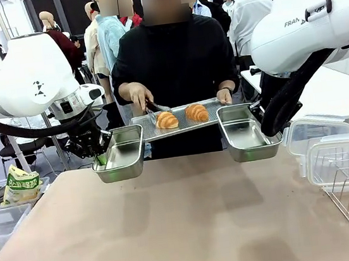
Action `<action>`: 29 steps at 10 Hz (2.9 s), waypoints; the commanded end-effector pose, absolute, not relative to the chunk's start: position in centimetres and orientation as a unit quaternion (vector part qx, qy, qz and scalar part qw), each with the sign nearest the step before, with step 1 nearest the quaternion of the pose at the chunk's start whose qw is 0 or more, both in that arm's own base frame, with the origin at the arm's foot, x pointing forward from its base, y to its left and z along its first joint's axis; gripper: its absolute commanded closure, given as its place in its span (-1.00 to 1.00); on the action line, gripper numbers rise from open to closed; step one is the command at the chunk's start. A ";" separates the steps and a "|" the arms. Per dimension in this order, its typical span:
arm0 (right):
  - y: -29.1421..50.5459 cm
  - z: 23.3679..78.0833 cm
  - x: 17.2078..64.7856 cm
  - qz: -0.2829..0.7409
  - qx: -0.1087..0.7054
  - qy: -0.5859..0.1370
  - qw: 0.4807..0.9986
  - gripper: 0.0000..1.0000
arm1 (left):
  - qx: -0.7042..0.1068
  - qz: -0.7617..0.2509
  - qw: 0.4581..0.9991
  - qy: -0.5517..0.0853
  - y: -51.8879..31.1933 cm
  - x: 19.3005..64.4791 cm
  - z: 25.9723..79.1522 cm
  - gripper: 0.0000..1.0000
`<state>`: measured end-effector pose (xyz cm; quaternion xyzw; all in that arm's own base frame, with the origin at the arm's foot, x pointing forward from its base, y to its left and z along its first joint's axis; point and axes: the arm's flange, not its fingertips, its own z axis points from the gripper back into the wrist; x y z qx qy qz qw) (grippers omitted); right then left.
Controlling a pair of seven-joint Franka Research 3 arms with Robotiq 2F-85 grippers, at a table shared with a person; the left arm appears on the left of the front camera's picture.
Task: Place the bread in airtight containers.
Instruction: Once an object is inside an Airtight Container , place the container in the center of the table.
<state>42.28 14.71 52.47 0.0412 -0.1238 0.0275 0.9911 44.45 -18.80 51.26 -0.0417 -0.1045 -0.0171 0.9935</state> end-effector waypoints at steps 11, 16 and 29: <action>14.7 52.7 42.2 0.021 0.035 -0.128 0.991 1.00 | -0.043 -0.017 0.993 -0.108 -18.8 44.5 51.6 1.00; 14.7 52.7 42.2 0.021 0.035 -0.128 0.991 1.00 | -0.043 -0.017 0.993 -0.108 -18.8 44.5 51.6 1.00; 14.7 52.7 42.2 0.021 0.035 -0.128 0.991 1.00 | -0.043 -0.017 0.993 -0.108 -18.8 44.5 51.6 1.00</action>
